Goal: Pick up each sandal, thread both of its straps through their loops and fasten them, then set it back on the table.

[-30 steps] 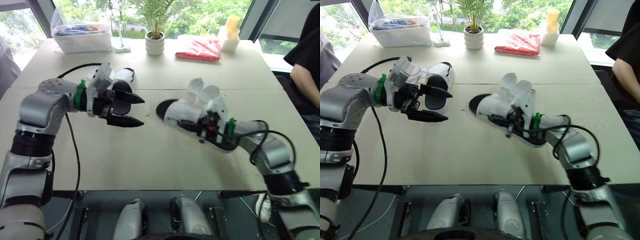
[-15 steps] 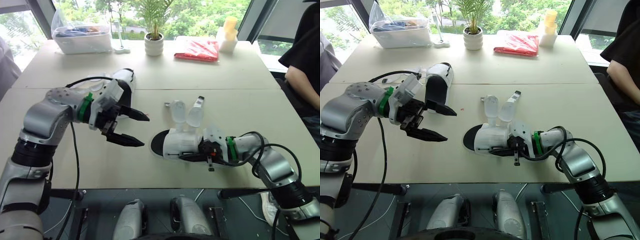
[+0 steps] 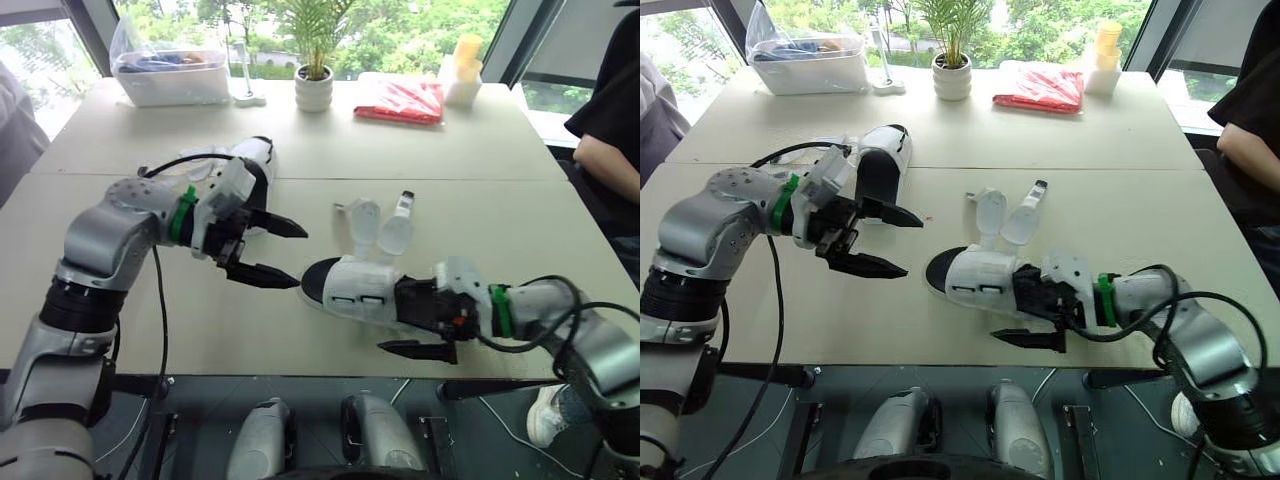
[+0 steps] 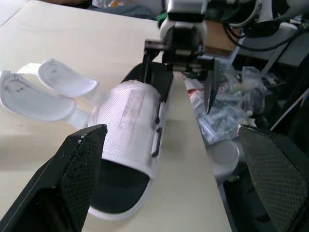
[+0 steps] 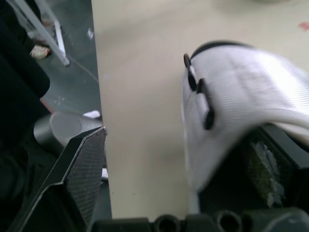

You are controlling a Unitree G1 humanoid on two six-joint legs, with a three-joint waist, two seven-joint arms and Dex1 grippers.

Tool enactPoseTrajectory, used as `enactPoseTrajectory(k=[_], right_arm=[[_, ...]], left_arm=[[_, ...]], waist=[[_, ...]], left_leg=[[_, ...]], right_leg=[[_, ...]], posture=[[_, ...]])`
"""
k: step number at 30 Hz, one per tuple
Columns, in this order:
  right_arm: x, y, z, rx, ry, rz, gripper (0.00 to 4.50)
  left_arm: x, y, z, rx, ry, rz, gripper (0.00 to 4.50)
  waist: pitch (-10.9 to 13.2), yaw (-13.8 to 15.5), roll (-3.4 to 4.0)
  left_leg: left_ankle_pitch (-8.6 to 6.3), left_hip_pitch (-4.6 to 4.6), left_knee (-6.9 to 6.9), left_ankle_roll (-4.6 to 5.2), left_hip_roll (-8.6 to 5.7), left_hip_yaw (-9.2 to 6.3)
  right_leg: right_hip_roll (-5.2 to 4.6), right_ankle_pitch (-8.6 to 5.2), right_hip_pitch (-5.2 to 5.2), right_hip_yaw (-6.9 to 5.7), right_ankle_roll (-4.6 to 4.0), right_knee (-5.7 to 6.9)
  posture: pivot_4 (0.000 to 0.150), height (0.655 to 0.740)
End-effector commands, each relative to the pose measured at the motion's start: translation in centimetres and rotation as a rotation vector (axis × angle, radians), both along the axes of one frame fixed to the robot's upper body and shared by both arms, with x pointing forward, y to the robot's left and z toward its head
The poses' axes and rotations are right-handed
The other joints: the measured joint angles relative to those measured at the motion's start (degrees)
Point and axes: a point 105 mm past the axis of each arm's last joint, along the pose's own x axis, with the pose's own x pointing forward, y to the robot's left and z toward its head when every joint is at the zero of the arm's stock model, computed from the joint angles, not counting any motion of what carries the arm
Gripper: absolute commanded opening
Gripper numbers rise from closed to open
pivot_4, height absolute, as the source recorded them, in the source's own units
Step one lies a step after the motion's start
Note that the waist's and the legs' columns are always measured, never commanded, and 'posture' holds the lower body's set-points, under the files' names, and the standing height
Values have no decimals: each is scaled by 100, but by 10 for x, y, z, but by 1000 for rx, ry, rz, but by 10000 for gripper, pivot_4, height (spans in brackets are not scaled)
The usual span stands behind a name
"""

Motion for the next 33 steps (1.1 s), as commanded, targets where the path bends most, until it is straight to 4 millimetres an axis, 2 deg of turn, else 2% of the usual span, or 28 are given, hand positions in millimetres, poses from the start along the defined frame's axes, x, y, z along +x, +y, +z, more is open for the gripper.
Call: enactPoseTrajectory(k=[1,2,5,9,10,13,19,22,24,26,31,33], right_arm=[[-5,-6,28,64,-12,-31,45000],[-6,-12,32,73,17,-52,45000],[-7,-24,35,78,72,-88,45000],[-3,-30,32,49,72,-123,45000],[-5,-29,29,33,73,-115,45000],[-5,-25,27,58,83,-123,45000],[0,-22,22,89,76,-170,45000],[-4,-5,7,94,73,-156,45000],[-2,8,-12,94,115,-170,45000],[1,18,-29,90,151,-191,45000],[14,26,-43,97,155,-246,45000],[19,27,-46,117,168,-266,45000]], left_arm=[[6,-4,-20,31,-35,-2,39589],[10,-6,-33,57,-46,-2,36964],[21,-14,-54,87,-63,-2,22460],[32,-22,-52,69,-67,-16,2292],[34,-23,-49,61,-64,-23,803],[39,-21,-45,66,-72,-44,803],[48,-21,-49,110,-91,-41,803],[41,-19,-22,18,8,-61,803],[31,-8,-3,0,30,-86,5756],[19,3,10,30,29,-113,12780],[6,13,25,87,-9,-144,36253],[4,14,29,85,-23,-149,43976]], waist=[[0,18,0],[1,24,-2],[1,52,-2],[2,28,-3],[2,28,-3],[0,12,-1],[0,23,-1],[1,34,-2],[3,-10,-6],[3,-81,-5],[-1,-81,7],[-1,-63,7]], left_leg=[[0,3,0,0,1,0],[-4,8,0,8,1,-1],[-6,19,0,11,0,-3],[-12,15,0,20,0,-3],[-12,11,0,20,0,-3],[-12,-6,-1,19,1,-3],[-11,-7,-1,19,0,-2],[-11,-21,2,20,0,-6],[-11,-33,5,19,0,-10],[-10,-37,4,18,1,-10],[-1,-33,5,1,-1,-13],[-2,-33,10,2,-2,-14]], right_leg=[[0,0,3,0,0,0],[-2,0,8,0,-1,0],[-8,-2,25,-2,-7,-9],[-11,-1,24,-3,-6,-18],[-11,-1,21,-3,-5,-17],[-11,1,1,-5,-2,-13],[-10,2,-1,-5,-1,-12],[-10,2,-8,-10,-1,-12],[-10,2,-17,-14,0,-12],[-9,2,-25,-15,0,-8],[-10,1,-18,-15,-1,-9],[-10,1,-15,-15,-2,-10]], posture=[[1500,7241],[1500,7241],[1500,7241],[1500,7241],[1500,7241],[1500,7241],[1500,7241],[1500,7241],[1500,7241],[1500,7241],[1500,7241],[1500,7241]])
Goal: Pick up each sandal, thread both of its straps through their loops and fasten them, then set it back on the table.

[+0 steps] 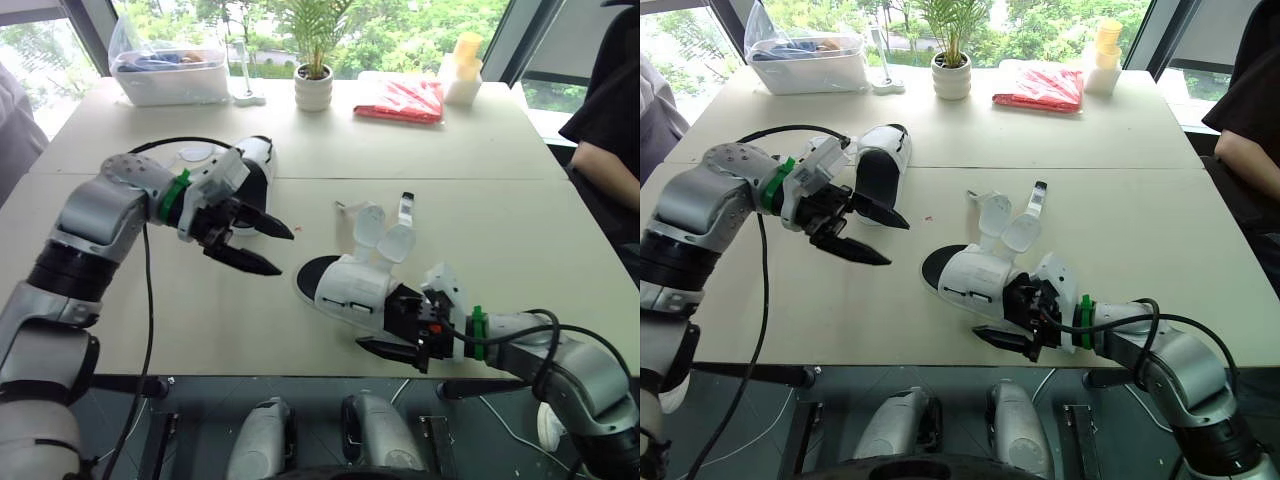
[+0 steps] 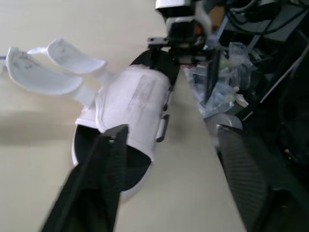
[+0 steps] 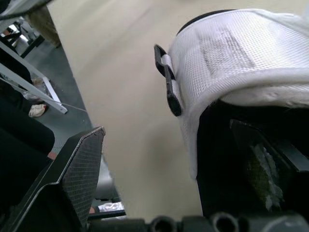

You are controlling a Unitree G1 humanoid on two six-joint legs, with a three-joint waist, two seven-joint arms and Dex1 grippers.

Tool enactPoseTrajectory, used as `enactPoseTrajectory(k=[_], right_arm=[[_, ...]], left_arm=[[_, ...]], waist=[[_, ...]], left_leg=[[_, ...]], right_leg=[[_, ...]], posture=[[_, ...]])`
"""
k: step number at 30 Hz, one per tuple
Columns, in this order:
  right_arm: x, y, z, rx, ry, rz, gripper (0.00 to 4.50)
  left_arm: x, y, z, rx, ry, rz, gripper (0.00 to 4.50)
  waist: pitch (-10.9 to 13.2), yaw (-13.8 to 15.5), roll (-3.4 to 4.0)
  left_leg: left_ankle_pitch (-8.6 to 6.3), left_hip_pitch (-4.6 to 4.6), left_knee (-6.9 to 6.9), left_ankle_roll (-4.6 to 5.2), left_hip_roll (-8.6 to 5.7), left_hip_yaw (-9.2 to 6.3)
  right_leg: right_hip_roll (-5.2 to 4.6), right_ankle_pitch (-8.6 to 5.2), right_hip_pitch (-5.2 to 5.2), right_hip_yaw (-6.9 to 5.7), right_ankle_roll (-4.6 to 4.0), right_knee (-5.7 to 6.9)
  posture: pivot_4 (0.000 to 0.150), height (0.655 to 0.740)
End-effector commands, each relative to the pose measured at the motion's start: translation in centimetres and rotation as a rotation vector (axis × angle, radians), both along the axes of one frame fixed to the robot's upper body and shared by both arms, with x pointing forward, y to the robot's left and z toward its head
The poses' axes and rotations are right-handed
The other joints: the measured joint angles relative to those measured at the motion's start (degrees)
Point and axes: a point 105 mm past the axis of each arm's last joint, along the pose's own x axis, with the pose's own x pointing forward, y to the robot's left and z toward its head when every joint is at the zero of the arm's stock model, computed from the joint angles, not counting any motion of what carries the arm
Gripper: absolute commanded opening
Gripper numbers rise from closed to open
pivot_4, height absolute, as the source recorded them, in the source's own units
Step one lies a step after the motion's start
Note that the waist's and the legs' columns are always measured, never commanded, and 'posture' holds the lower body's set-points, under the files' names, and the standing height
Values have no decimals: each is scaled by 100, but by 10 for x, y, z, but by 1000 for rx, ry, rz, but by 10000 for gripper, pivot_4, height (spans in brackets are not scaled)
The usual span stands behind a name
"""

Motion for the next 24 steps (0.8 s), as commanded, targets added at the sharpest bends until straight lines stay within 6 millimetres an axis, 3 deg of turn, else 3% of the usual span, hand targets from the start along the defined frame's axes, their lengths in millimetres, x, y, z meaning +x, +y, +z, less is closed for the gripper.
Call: enactPoseTrajectory(k=[1,4,7,11,14,15,20,24], right_arm=[[8,4,2,27,-34,-21,45000],[12,9,0,39,-42,-22,45000],[14,14,0,44,-90,-6,36843],[3,20,5,-9,-253,144,17003],[-5,18,6,-23,-280,239,2562],[-5,16,6,-46,-293,274,400],[-6,8,0,-145,-304,449,400],[9,1,-4,-209,-286,513,400]], left_arm=[[-6,-4,14,-19,-50,-44,43976],[-5,-7,16,-27,-59,-48,43976],[-5,-10,13,-19,-57,-51,45000],[-6,-9,7,11,-56,-51,45000],[-6,-7,5,20,-51,-45,45000],[-6,-7,2,25,-49,-42,45000],[-9,-4,-12,55,-21,-45,45000],[-15,-6,-25,61,8,-59,45000]], waist=[[0,33,0],[0,75,0],[0,93,0],[1,89,0],[1,92,-1],[2,90,-2],[2,85,-3],[4,87,-1]], left_leg=[[-1,0,1,1,-2,0],[0,-1,1,1,-3,1],[-2,-1,3,5,-4,1],[-6,-2,4,13,-7,2],[-6,-2,4,13,-8,2],[-6,-2,4,14,-8,2],[-6,-1,11,14,-8,2],[-6,4,12,13,-6,1]], right_leg=[[0,0,0,0,0,1],[4,0,-1,0,1,1],[8,0,0,0,2,2],[12,0,0,0,3,3],[15,0,0,-1,6,3],[15,0,0,-1,6,2],[15,1,2,0,7,6],[16,1,5,-1,7,6]], posture=[[1500,7241],[1500,7241],[1500,7241],[1500,7241],[1500,7241],[1500,7241],[1500,7241],[1500,7241]])
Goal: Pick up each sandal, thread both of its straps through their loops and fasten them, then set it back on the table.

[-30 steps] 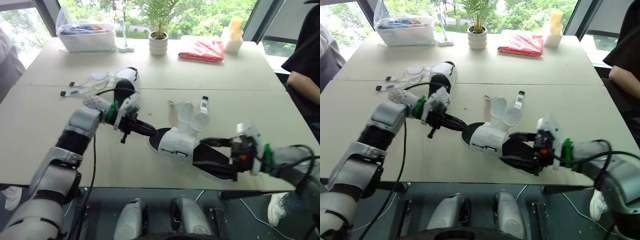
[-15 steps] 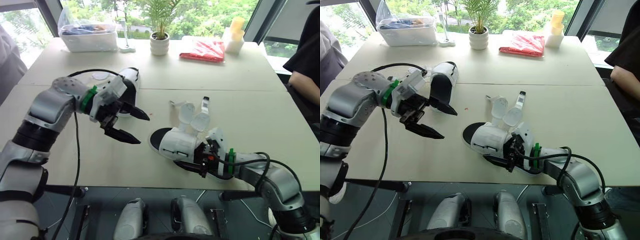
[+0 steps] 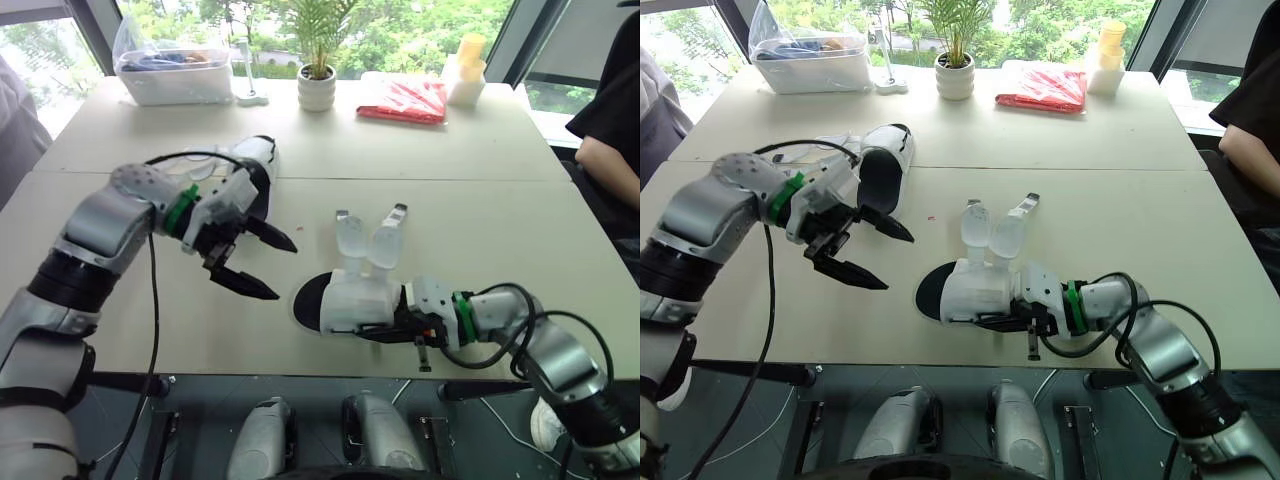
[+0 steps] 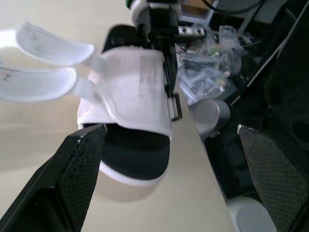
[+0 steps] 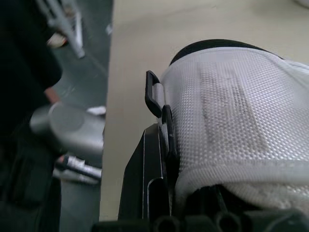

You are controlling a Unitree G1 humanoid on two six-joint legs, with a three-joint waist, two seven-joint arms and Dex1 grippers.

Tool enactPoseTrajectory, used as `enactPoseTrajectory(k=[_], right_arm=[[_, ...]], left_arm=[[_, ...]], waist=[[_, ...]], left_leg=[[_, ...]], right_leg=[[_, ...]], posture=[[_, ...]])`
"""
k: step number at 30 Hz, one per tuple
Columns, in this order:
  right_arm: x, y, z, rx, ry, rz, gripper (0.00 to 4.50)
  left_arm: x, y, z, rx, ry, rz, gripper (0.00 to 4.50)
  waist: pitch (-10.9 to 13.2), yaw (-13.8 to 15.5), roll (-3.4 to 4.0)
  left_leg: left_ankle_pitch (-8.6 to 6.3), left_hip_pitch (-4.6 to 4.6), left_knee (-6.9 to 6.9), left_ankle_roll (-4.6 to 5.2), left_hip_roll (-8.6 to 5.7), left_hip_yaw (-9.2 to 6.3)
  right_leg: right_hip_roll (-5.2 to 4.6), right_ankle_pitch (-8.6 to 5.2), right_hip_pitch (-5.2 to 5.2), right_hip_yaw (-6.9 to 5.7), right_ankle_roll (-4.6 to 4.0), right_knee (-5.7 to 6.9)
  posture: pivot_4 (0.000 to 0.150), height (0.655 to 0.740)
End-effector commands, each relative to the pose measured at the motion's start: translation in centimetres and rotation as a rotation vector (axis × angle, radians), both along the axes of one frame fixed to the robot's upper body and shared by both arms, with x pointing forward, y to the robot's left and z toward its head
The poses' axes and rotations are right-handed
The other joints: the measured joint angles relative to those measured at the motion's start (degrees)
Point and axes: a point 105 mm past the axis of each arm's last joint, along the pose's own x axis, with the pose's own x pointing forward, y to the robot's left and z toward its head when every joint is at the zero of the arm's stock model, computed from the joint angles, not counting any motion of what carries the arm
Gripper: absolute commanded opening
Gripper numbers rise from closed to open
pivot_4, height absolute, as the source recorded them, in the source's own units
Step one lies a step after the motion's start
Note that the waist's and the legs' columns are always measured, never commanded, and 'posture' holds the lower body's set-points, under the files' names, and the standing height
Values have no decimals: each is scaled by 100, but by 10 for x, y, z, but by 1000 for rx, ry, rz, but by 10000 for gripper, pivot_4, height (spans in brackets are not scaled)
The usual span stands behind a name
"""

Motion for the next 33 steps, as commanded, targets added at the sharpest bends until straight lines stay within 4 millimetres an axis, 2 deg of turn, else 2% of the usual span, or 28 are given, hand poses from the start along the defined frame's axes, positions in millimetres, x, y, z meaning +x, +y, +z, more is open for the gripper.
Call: enactPoseTrajectory(k=[1,7,9,10,16,21,24,26,30,31,33], right_arm=[[9,-2,-4,-32,-30,18,400],[13,-7,-11,-58,-12,-12,400],[8,-5,-10,-45,22,-16,8759],[6,-5,-9,-42,36,-19,11187],[-6,-3,13,41,84,-86,41213],[-20,-11,25,50,119,-124,41213],[-28,-38,41,41,127,-196,41618],[-26,-49,54,81,140,-258,41618],[-16,-57,72,162,175,-358,41618],[-7,-57,76,189,179,-403,41618],[9,-56,83,249,190,-474,41618]], left_arm=[[-5,-3,1,2,-17,-22,45000],[-9,-5,-10,3,-11,-12,45000],[-6,-8,-8,-22,-17,14,45000],[-4,-9,-7,-34,-21,26,45000],[6,-11,-4,-78,-25,89,45000],[11,-12,-6,-104,-15,139,45000],[5,-14,-26,-94,12,170,36442],[1,-18,-37,-84,24,187,27497],[-4,-23,-57,-48,1,191,6387],[-2,-26,-63,-37,3,206,587],[2,-32,-73,-28,14,238,587]], waist=[[0,15,-1],[0,11,-1],[0,14,-1],[0,21,-1],[0,13,0],[0,19,0],[-2,27,5],[-1,5,4],[1,13,0],[0,15,1],[-2,13,4]], left_leg=[[1,0,0,-1,0,0],[5,3,5,-9,0,-1],[6,8,5,-10,1,-1],[5,8,8,-9,1,-2],[5,1,18,-9,2,-6],[2,0,20,-4,2,-7],[-4,-5,21,6,1,-10],[-7,-5,22,11,1,-9],[-7,-3,25,11,5,-11],[-7,-2,25,10,5,-11],[-7,3,24,9,7,-12]], right_leg=[[0,0,0,0,0,1],[-2,0,8,0,0,0],[-2,0,12,1,0,3],[-2,0,11,0,0,4],[-5,0,9,0,-1,8],[-7,0,8,0,0,8],[-10,0,8,0,0,6],[-12,0,13,0,0,0],[-14,6,13,0,5,0],[-15,6,13,0,5,2],[-16,7,15,0,2,4]], posture=[[1500,7241],[1500,7241],[1500,7241],[1500,7241],[1500,7241],[1500,7241],[1500,7241],[1500,7241],[1500,7241],[1500,7241],[1500,7241]])
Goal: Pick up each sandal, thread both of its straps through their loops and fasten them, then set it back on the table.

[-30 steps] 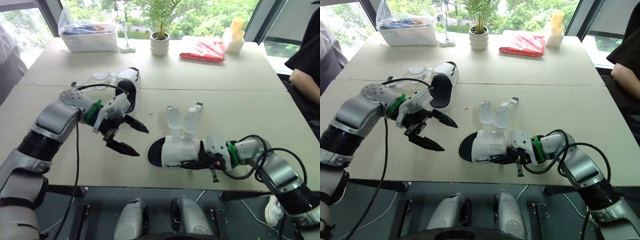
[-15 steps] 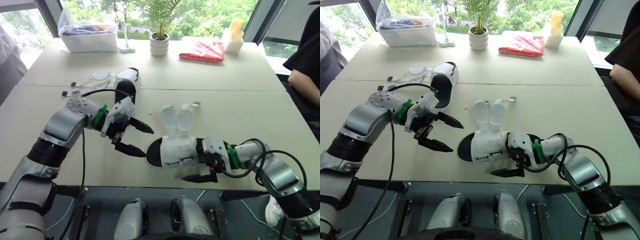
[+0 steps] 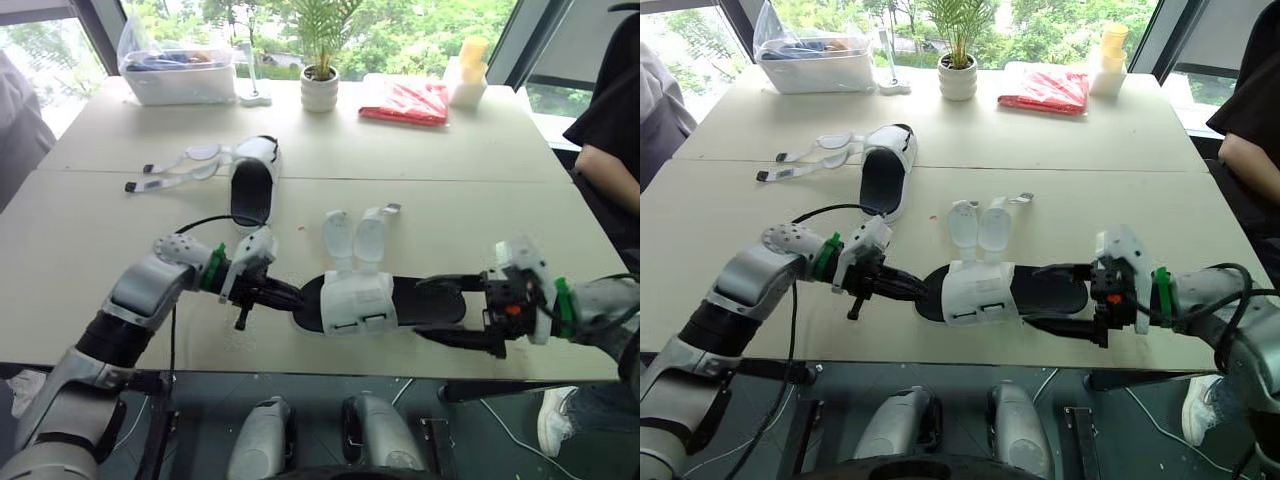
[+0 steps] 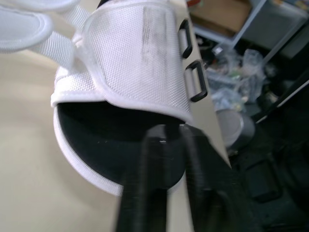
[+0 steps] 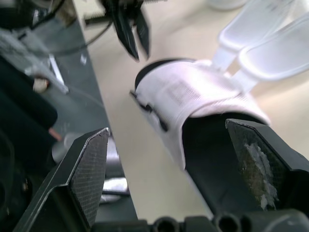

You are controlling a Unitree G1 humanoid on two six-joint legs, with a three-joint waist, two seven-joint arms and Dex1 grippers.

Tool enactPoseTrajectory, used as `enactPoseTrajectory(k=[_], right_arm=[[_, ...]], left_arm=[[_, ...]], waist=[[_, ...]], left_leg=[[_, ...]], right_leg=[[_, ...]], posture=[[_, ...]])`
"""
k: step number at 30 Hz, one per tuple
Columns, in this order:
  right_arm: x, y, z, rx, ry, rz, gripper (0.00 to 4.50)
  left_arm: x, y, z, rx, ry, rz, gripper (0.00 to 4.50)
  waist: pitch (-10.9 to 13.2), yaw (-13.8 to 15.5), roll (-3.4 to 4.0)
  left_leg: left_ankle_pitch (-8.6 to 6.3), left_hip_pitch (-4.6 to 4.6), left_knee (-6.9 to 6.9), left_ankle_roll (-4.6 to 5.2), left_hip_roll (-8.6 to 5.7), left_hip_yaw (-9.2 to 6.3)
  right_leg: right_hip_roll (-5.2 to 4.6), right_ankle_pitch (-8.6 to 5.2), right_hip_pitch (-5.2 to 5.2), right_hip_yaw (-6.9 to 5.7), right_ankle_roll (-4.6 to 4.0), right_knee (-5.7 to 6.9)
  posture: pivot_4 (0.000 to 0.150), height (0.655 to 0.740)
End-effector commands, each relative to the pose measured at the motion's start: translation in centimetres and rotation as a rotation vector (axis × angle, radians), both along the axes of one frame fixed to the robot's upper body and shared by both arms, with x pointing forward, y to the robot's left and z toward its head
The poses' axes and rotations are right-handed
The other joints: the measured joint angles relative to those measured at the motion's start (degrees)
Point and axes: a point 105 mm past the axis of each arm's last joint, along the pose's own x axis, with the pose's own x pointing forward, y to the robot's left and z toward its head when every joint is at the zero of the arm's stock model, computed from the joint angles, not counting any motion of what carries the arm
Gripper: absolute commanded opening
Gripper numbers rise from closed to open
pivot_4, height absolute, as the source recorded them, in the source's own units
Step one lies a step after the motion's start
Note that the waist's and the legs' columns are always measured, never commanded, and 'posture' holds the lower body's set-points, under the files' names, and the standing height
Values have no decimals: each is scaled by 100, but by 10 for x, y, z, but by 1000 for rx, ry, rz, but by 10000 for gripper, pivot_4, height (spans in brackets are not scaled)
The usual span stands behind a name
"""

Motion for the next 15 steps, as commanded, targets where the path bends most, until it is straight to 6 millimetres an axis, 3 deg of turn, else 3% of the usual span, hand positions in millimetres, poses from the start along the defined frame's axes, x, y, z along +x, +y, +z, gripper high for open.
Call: enactPoseTrajectory(k=[1,5,8,15], right_arm=[[23,3,18,99,-4,-114,41618],[47,9,27,187,77,-183,41618],[78,9,33,262,163,-306,41618],[146,-3,19,409,509,-630,41618]], left_arm=[[6,-12,-11,14,-21,31,587],[11,-16,-27,58,-52,50,587],[12,-15,-34,95,-66,38,587],[27,-18,-44,133,-126,80,587]], waist=[[0,0,1],[0,-2,0],[-6,-14,9],[-26,3,42]], left_leg=[[0,1,0,0,0,0],[0,-10,0,1,-1,0],[0,-11,0,0,-1,2],[5,-11,2,1,-7,6]], right_leg=[[-2,1,1,0,-4,-2],[-3,3,-10,0,-4,-2],[-4,5,-10,0,-7,-2],[-14,10,-6,0,-15,-3]], posture=[[1500,7241],[1500,7241],[1500,7241],[1500,7241]])
